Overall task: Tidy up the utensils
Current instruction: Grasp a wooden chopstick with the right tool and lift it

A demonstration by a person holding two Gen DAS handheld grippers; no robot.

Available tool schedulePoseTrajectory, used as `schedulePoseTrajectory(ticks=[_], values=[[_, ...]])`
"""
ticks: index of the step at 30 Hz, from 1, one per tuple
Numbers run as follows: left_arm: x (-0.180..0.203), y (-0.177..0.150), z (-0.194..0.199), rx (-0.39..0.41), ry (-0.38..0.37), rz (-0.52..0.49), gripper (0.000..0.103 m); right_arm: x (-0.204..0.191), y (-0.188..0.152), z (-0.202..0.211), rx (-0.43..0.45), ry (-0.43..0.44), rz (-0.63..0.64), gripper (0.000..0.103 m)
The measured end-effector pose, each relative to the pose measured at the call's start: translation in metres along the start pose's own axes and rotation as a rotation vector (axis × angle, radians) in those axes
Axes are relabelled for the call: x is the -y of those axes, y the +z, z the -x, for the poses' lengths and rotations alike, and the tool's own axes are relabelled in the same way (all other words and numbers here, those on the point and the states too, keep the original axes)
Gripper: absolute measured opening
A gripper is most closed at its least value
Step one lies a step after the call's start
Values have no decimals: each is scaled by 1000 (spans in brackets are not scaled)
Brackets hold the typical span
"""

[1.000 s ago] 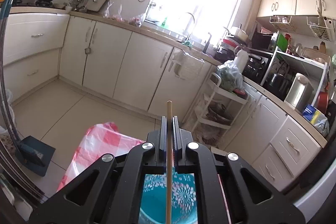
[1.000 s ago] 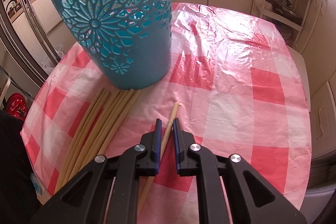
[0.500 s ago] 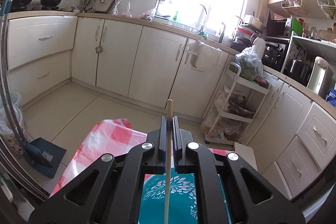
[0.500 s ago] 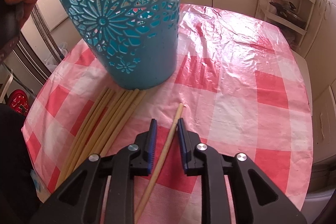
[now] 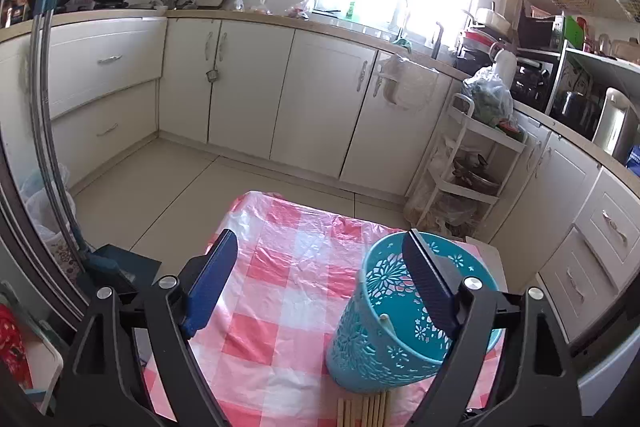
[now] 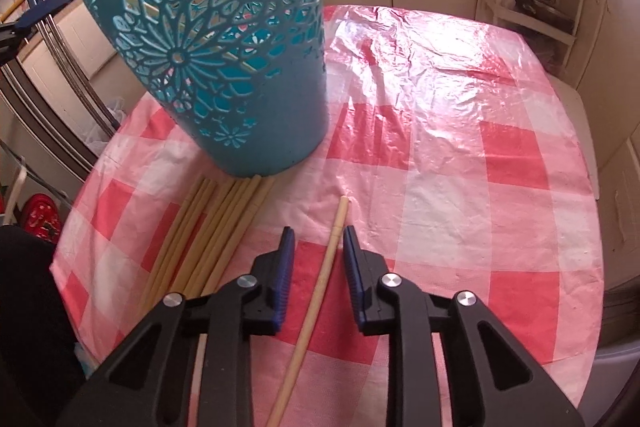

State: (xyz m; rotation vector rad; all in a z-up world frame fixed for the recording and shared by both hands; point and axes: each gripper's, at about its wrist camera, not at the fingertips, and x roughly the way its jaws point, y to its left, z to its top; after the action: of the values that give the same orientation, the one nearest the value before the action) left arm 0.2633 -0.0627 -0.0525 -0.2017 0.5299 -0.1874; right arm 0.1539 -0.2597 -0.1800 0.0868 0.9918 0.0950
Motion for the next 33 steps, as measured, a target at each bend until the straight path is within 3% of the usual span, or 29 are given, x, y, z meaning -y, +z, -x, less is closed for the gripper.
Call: schedulePoseTrajectory(ticks=[7,15,22,33], values=[[-42,-9,-11,-74,7,105,83,-21,-2,1,-25,-146,111,10],[-43,-10,-7,-45,87,47,83,14,-3,15,11,3,-96,5],[-28,-11,-6,-37,103,-11,87,22,12,70,212,137,-159,5],[-24,-16,-12,-56,123,-15,90,5,57,134,432,313,-166,5]])
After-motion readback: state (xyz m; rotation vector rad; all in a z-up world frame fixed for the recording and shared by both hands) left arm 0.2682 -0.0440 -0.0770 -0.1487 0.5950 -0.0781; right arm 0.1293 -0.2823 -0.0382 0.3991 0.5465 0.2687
